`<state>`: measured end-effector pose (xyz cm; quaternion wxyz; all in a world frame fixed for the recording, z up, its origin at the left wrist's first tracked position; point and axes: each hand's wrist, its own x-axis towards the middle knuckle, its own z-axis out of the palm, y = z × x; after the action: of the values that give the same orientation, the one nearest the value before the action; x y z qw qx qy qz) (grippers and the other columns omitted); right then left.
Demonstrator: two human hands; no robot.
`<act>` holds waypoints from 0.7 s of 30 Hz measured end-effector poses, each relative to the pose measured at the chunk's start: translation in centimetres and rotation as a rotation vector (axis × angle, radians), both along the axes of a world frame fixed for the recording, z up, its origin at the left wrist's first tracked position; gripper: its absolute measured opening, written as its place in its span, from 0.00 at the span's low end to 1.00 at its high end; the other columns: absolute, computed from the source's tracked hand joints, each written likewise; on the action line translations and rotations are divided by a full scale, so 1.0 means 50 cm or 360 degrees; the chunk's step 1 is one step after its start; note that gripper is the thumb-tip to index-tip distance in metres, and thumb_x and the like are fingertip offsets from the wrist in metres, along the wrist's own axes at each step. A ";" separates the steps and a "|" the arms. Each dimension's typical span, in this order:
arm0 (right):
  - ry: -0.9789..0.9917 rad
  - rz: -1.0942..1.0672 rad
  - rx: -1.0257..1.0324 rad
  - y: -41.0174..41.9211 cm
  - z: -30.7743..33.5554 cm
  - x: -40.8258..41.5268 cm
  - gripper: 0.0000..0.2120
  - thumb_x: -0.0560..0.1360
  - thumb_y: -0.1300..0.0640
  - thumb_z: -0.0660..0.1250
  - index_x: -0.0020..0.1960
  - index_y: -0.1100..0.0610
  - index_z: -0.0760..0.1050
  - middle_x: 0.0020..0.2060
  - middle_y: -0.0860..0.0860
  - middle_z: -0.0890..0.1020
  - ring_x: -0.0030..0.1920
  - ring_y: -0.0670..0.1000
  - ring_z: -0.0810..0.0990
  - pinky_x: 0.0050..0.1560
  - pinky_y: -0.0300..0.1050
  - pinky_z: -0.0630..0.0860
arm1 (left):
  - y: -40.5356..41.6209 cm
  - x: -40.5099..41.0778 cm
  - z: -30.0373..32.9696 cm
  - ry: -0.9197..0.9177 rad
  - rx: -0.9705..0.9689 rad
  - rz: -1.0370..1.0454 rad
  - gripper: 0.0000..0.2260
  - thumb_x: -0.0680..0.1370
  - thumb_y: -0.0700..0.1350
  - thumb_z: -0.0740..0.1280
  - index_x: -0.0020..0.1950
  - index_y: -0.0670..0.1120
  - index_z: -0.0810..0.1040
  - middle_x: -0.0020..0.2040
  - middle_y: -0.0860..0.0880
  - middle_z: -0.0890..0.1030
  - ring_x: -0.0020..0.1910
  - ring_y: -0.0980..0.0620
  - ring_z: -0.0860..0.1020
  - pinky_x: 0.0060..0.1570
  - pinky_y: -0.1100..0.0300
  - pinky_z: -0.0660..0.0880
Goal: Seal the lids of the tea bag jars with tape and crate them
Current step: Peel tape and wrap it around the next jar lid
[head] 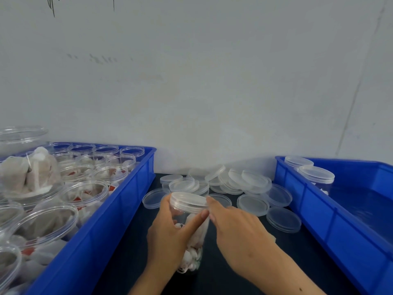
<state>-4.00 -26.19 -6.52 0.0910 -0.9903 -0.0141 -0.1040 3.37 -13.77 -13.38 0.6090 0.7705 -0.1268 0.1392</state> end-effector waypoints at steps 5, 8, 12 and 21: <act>0.0062 -0.0043 -0.0091 0.007 -0.004 0.003 0.34 0.79 0.61 0.58 0.79 0.53 0.44 0.60 0.55 0.76 0.58 0.55 0.76 0.57 0.47 0.72 | 0.002 0.005 -0.002 0.0043 -0.0072 0.0005 0.40 0.55 0.72 0.71 0.64 0.58 0.71 0.53 0.59 0.81 0.52 0.58 0.80 0.53 0.52 0.79; 0.0008 -0.0068 -0.0106 -0.004 -0.011 0.012 0.31 0.79 0.62 0.58 0.78 0.53 0.48 0.58 0.54 0.76 0.56 0.54 0.77 0.54 0.46 0.72 | 0.002 0.004 -0.006 0.0023 -0.0113 -0.0028 0.35 0.55 0.74 0.72 0.57 0.60 0.72 0.48 0.61 0.83 0.48 0.61 0.81 0.49 0.56 0.79; -0.0058 -0.0011 0.0003 -0.017 -0.020 0.025 0.20 0.80 0.60 0.55 0.71 0.51 0.57 0.47 0.51 0.77 0.48 0.54 0.78 0.45 0.46 0.70 | 0.002 0.009 -0.009 0.0020 -0.0175 -0.0081 0.33 0.53 0.71 0.73 0.54 0.59 0.73 0.48 0.62 0.82 0.47 0.59 0.82 0.49 0.52 0.80; 0.0099 0.0065 0.0266 -0.045 -0.013 0.043 0.21 0.82 0.41 0.52 0.71 0.50 0.60 0.41 0.45 0.78 0.40 0.46 0.76 0.45 0.45 0.73 | 0.012 0.020 -0.007 0.0020 -0.0352 -0.0283 0.32 0.58 0.64 0.79 0.55 0.52 0.76 0.50 0.58 0.83 0.49 0.58 0.82 0.44 0.64 0.79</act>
<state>-1.87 -28.43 -7.19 0.1757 -0.9815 -0.0228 -0.0720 4.37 -13.16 -13.72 0.7010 0.6852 -0.1746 0.0928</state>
